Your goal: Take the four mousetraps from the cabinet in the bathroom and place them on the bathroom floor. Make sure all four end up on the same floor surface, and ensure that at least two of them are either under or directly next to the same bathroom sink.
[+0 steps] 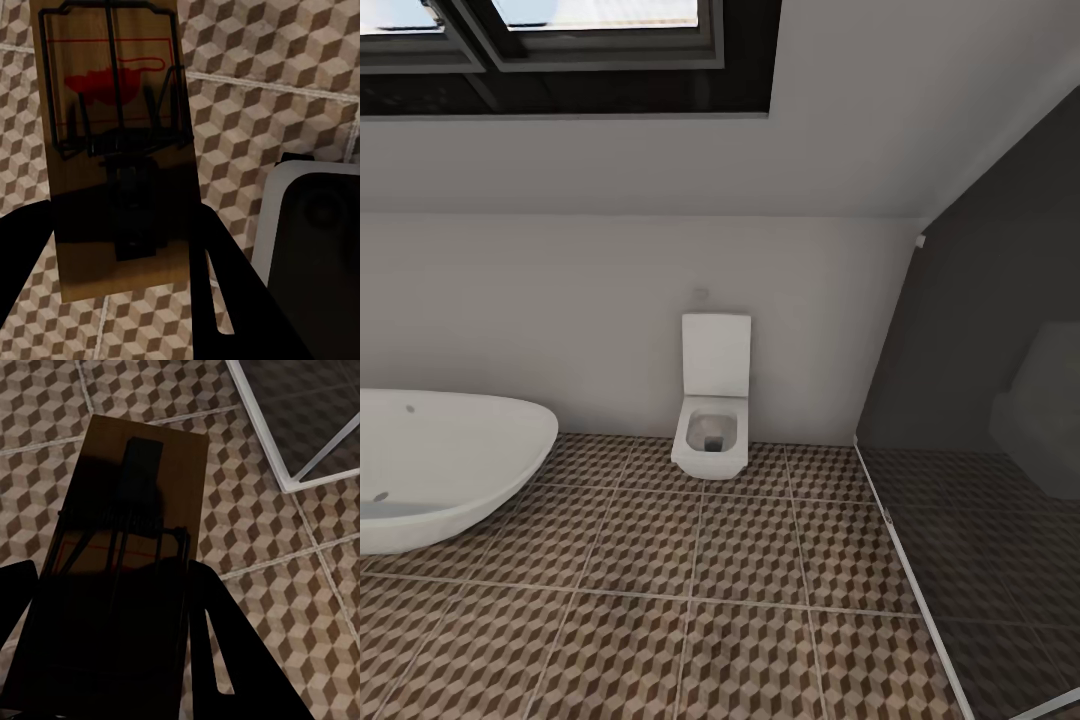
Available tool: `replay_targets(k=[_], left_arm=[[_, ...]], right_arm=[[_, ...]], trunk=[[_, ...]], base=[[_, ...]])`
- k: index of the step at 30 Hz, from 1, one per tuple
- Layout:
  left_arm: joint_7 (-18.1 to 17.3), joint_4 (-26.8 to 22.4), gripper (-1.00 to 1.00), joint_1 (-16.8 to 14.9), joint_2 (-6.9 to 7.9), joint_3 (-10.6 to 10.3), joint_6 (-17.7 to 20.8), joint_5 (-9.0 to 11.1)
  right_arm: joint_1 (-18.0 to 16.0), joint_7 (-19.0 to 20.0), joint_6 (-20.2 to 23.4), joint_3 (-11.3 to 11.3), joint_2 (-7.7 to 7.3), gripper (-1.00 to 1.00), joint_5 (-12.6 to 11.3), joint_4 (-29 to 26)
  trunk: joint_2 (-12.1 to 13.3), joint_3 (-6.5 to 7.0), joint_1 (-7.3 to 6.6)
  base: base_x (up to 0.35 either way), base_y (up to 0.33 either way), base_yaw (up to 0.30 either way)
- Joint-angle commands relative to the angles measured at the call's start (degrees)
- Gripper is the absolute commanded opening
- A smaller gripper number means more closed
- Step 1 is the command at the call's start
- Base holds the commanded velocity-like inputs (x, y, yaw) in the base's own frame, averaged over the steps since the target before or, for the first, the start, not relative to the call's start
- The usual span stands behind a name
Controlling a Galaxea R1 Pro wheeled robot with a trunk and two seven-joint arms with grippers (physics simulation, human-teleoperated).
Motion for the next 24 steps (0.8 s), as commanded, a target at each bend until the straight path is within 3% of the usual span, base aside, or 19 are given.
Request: replay_targets(k=[1,24], left_arm=[[0.34,0.14,-1.00,-0.07,-0.03,-0.40,-0.20,-0.12],[0.34,0.14,-1.00,-0.07,-0.03,-0.40,-0.19,-0.12]], right_arm=[[-0.03,-0.49,-0.09,0.51,-0.01,-1.00,-0.12,-0.02],[-0.03,-0.49,-0.09,0.52,-0.01,-1.00,-0.13,0.00]], trunk=[[-0.11,-0.11,0.03],[-0.11,-0.11,0.03]], base=[[0.000,0.000,0.000],[0.000,0.000,0.000]])
